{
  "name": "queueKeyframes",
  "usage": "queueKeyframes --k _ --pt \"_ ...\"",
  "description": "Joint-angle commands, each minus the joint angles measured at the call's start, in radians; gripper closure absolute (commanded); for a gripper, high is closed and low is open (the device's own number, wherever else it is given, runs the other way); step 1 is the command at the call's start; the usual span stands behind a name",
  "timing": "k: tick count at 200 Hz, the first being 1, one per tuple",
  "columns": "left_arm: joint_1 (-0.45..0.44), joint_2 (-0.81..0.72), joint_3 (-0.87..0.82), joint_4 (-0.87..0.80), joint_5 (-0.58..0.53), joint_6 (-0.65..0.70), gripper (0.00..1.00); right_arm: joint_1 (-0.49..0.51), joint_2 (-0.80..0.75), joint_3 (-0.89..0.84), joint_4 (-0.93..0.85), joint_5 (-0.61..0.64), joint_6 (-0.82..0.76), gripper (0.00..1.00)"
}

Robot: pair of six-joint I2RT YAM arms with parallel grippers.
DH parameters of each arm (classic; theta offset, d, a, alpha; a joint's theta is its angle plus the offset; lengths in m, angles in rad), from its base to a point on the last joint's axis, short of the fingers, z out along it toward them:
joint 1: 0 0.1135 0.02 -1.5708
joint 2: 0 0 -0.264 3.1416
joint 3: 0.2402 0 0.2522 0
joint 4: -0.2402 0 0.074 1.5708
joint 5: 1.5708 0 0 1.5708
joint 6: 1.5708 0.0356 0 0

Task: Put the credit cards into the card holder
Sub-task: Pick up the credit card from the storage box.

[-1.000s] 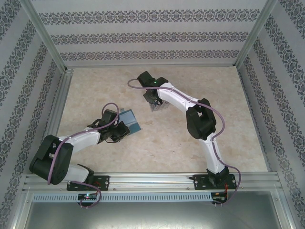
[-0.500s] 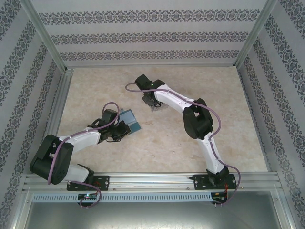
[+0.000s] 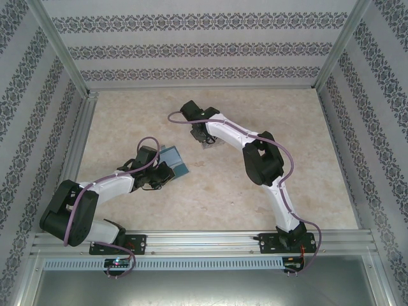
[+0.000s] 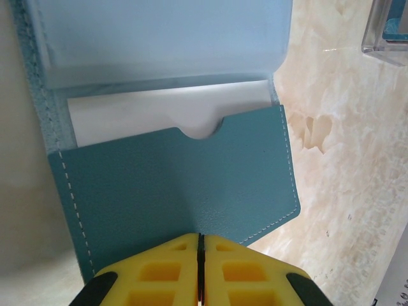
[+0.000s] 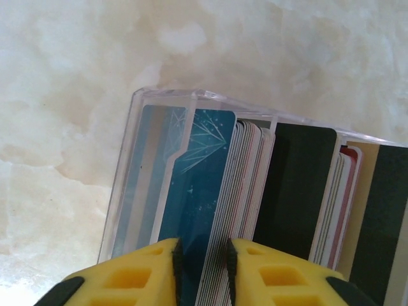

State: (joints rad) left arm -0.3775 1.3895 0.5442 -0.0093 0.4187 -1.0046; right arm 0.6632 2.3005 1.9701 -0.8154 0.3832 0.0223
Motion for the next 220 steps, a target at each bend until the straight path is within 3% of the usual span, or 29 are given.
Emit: queueKeyframes --k 1,126,220 --pt "0.012 0.017 0.004 0.035 0.015 0.018 0.89 -0.008 0.011 0.021 -0.027 0.009 0.006 0.76" --pt "0.012 0.021 0.009 0.041 0.023 0.018 0.9 -0.025 -0.032 0.02 -0.021 -0.015 0.013 0.94" --pt "0.012 0.015 0.008 0.04 0.018 0.013 0.9 -0.053 -0.089 -0.031 0.03 -0.11 0.034 0.96"
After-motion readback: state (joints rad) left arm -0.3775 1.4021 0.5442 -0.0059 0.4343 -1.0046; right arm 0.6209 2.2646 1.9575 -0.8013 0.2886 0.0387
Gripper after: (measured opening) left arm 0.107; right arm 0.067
